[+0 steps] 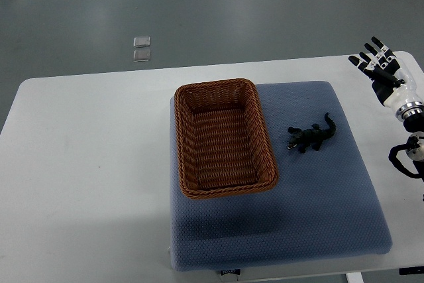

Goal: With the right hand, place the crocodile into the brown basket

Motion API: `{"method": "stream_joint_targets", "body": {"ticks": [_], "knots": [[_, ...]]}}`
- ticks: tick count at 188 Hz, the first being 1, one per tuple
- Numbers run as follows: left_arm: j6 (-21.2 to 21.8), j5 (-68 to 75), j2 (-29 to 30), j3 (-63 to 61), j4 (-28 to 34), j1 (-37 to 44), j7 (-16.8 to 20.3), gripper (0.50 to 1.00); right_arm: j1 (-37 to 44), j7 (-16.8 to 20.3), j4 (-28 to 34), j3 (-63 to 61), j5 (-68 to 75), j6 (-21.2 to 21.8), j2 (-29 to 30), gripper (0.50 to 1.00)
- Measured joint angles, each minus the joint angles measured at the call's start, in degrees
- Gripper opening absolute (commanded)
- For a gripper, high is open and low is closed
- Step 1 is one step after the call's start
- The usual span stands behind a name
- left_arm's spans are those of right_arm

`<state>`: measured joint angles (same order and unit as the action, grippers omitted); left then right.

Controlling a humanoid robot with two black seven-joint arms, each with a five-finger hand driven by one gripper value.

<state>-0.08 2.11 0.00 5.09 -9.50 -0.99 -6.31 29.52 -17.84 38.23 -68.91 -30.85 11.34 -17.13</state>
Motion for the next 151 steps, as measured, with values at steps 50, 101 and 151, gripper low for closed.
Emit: {"method": "stream_joint_targets", "body": {"ticks": [50, 101, 151], "knots": [[0.0, 0.0, 0.0, 0.0, 0.0, 0.0, 0.0, 1.0, -0.14, 0.4, -0.09, 0.0, 0.0, 0.16, -0.3, 0.946], [0.0, 0.0, 0.0, 0.0, 0.0, -0.01, 0.0, 1.0, -0.14, 0.12, 0.4, 0.08, 0.0, 0.1, -0.21, 0.946], [0.0, 0.0, 0.0, 0.0, 0.0, 0.0, 0.0, 1.0, -0.08, 0.26, 0.79, 0.77, -0.23, 3.65, -1.92, 0.946]]}}
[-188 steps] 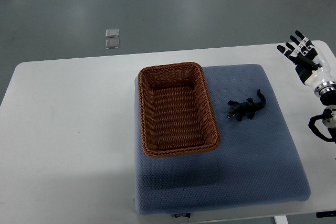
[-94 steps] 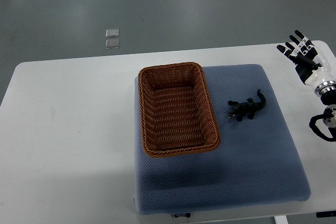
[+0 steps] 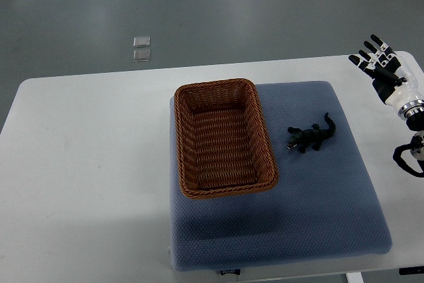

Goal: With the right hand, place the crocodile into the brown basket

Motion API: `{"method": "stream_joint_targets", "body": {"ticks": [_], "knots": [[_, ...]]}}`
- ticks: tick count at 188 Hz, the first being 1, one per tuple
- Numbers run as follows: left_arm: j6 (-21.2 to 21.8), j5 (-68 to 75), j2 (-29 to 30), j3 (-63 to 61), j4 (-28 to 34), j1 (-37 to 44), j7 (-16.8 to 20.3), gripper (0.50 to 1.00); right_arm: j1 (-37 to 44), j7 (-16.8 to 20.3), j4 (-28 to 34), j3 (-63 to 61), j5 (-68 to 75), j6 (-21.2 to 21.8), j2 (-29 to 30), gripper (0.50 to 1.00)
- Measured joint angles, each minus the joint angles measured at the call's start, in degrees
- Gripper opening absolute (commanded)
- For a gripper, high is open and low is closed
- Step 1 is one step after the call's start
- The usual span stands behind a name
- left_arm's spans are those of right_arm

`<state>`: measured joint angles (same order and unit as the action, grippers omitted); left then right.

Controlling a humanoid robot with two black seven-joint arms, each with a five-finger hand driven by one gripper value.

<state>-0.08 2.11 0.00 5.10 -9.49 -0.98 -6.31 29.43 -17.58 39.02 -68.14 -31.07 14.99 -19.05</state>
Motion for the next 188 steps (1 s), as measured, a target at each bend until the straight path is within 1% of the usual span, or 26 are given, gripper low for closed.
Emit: {"method": "stream_joint_targets", "body": {"ticks": [15, 34, 120, 156, 188], "knots": [[0.0, 0.0, 0.0, 0.0, 0.0, 0.0, 0.0, 1.0, 0.07, 0.18, 0.01, 0.06, -0.04, 2.04, -0.97, 0.946], [0.0, 0.0, 0.0, 0.0, 0.0, 0.0, 0.0, 1.0, 0.31, 0.17, 0.01, 0.02, -0.02, 2.98, -1.42, 0.946], [0.0, 0.0, 0.0, 0.0, 0.0, 0.01, 0.0, 1.0, 2.95, -0.15, 1.1, 1.16, -1.97, 4.08, -4.03, 0.944], [0.0, 0.0, 0.0, 0.0, 0.0, 0.0, 0.0, 1.0, 3.99, -0.12, 3.3, 4.61, -10.12, 6.52, -7.31, 0.944], [0.0, 0.0, 0.0, 0.0, 0.0, 0.0, 0.0, 1.0, 5.75, -0.22, 6.84, 8.31, -20.65, 7.12, -10.9, 0.944]]}}
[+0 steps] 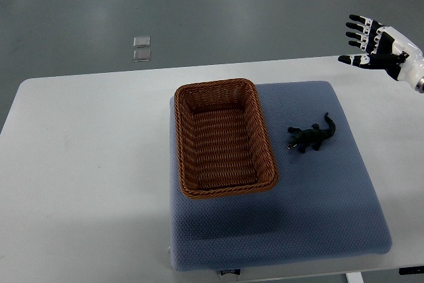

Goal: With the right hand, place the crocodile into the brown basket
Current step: 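Move the right hand over the dark toy crocodile, fingers open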

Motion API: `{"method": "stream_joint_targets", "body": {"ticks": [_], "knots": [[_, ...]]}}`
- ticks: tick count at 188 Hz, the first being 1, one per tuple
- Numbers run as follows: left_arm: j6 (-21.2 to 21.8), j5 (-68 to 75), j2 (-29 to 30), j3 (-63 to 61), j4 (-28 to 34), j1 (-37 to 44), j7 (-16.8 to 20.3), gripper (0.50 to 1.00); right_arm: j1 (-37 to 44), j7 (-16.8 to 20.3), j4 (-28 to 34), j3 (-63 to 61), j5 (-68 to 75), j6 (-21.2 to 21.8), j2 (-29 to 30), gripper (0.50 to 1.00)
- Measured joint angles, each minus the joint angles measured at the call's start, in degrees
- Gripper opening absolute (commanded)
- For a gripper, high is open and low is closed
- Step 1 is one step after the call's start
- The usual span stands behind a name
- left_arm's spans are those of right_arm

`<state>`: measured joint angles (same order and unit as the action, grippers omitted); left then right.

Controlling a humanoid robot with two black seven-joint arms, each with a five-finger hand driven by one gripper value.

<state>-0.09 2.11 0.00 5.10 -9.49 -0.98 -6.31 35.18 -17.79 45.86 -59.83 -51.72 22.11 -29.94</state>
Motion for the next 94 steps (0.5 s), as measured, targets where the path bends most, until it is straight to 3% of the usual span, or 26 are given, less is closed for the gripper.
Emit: {"method": "stream_joint_targets", "body": {"ticks": [94], "knots": [[0.0, 0.0, 0.0, 0.0, 0.0, -0.01, -0.01, 1.0, 3.63, -0.52, 15.58, 13.92, -26.62, 1.9, -7.28, 0.944]]}}
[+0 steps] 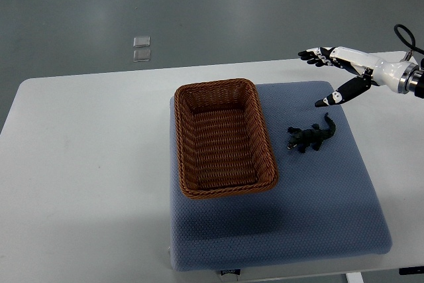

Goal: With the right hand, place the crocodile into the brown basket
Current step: 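Move the right hand over the dark toy crocodile, fingers open, then lower the right hand and close its fingers around the crocodile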

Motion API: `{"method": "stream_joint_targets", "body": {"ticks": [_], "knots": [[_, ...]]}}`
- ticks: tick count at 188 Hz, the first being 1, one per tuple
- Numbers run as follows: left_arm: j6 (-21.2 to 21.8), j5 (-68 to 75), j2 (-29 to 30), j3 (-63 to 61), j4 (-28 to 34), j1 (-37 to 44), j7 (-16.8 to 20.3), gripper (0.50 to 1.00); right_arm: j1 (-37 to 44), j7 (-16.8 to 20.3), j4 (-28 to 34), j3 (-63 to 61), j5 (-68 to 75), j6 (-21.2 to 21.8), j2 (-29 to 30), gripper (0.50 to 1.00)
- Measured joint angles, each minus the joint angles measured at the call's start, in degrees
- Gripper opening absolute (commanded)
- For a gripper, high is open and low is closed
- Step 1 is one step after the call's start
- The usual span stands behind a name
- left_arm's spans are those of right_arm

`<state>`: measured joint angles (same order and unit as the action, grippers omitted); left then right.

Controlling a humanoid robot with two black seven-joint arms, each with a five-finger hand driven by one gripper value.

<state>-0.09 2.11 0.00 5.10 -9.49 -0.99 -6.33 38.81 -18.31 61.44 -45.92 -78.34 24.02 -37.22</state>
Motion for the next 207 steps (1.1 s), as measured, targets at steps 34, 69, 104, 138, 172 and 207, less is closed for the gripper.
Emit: {"method": "stream_joint_targets", "body": {"ticks": [34, 69, 104, 138, 172, 207], "knots": [[0.0, 0.0, 0.0, 0.0, 0.0, 0.02, 0.0, 1.0, 0.53, 0.0, 1.81, 3.09, -6.06, -0.08, -0.09, 0.944], [0.0, 0.0, 0.0, 0.0, 0.0, 0.0, 0.0, 1.0, 2.4, -0.87, 2.5, 6.34, -13.41, -0.66, -0.09, 0.942], [0.0, 0.0, 0.0, 0.0, 0.0, -0.01, 0.0, 1.0, 2.81, -3.3, 2.54, 7.73, -23.69, -3.82, 0.0, 0.94], [0.0, 0.0, 0.0, 0.0, 0.0, 0.01, 0.0, 1.0, 3.72, -6.51, 2.54, 11.02, -28.79, -6.42, 0.01, 0.936], [0.0, 0.0, 0.0, 0.0, 0.0, 0.01, 0.02, 1.0, 4.65, -7.26, 1.7, 13.1, -29.99, -7.75, -0.03, 0.938], [0.0, 0.0, 0.0, 0.0, 0.0, -0.02, 0.02, 1.0, 4.69, -7.31, 0.37, 14.63, -32.43, -8.04, 0.12, 0.934]]}}
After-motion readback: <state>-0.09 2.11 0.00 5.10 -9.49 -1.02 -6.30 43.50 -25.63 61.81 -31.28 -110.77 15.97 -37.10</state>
